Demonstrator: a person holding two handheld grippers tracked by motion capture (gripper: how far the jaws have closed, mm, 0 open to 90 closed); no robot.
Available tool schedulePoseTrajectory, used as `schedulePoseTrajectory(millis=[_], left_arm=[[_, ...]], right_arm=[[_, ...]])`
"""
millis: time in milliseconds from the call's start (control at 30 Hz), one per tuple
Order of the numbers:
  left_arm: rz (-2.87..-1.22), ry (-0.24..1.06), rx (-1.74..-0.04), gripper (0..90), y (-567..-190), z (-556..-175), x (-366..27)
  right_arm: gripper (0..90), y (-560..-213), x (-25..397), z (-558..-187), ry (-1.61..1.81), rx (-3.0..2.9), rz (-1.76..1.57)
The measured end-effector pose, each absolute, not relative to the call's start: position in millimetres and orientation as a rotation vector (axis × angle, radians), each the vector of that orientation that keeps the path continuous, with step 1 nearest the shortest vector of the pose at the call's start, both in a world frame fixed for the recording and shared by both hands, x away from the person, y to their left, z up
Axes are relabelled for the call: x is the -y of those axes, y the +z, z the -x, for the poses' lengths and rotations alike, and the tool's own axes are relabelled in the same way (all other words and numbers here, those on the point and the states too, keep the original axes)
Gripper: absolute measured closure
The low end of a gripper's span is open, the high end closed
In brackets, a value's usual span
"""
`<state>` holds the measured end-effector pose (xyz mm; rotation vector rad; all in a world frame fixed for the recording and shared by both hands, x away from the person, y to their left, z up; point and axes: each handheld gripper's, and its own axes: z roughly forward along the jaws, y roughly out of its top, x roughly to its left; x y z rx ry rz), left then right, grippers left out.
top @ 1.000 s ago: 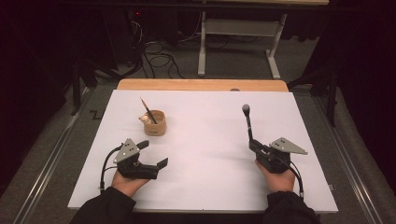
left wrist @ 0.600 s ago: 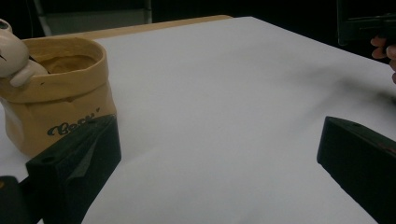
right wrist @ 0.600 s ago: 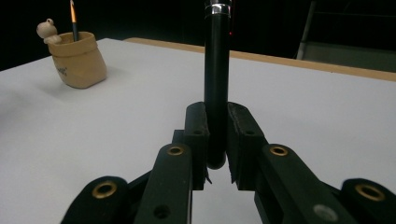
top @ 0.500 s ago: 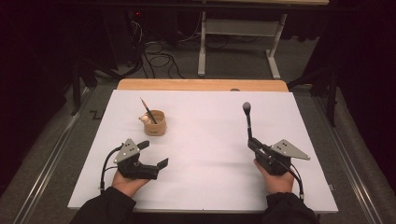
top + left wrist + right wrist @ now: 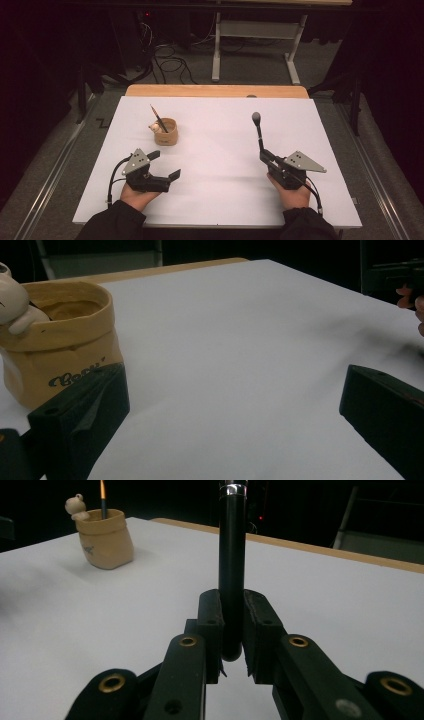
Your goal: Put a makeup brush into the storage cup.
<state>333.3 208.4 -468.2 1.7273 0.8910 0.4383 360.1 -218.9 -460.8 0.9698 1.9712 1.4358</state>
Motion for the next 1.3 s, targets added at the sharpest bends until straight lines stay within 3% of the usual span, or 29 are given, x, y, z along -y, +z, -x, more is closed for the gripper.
schedulePoseTrajectory(millis=[1300], left_arm=[[-1.725, 0.425, -0.880, 0.3, -466.3, -333.6, -204.3]], right_arm=[[81.0, -456.4, 145.2, -348.6, 1.551, -2.069, -0.782]])
